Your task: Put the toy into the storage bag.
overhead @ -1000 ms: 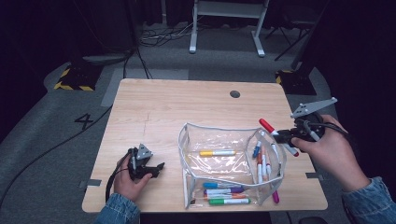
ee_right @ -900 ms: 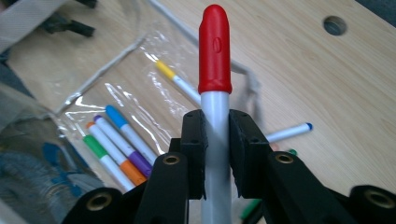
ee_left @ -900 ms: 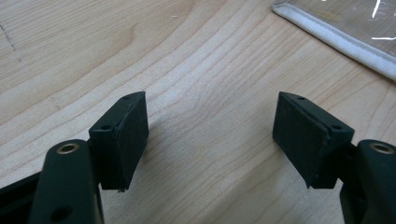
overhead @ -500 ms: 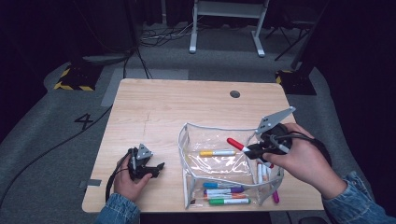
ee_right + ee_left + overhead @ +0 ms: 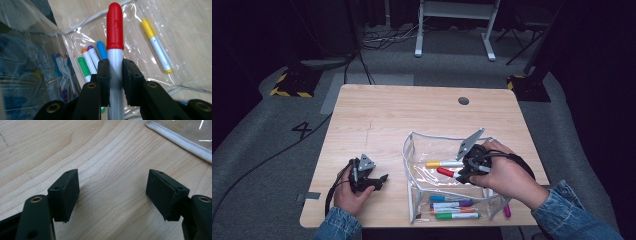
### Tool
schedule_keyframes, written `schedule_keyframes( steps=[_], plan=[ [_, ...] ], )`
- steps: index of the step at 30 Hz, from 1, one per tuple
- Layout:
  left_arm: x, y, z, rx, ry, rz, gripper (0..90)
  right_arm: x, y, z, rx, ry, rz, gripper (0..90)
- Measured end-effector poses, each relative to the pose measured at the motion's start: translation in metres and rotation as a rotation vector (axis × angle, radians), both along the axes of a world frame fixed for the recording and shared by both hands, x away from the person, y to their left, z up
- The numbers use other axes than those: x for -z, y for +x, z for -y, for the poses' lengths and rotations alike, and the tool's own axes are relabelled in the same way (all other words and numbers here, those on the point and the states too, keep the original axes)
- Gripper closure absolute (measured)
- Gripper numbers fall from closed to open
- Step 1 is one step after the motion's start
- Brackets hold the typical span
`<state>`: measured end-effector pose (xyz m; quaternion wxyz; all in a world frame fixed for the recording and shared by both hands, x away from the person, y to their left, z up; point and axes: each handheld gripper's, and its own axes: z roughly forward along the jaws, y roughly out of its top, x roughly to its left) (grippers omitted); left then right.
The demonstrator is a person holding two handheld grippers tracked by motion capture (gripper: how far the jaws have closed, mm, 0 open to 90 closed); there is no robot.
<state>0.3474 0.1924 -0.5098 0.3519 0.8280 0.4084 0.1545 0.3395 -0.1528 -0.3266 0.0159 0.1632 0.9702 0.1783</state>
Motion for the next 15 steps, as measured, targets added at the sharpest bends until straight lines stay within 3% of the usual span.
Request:
schedule_keyframes(
  steps=[4, 15],
  plan=[
    [0.000, 0.000, 0.000, 0.000, 0.000, 0.000, 27.4, 0.007, 0.001, -0.007, -0.027, -0.046, 0.001, 77.1],
    [0.000, 0.000, 0.000, 0.000, 0.000, 0.000, 27.4, 0.038, 0.005, -0.021, -0.075, -0.109, -0.086, 77.1]
  ],
)
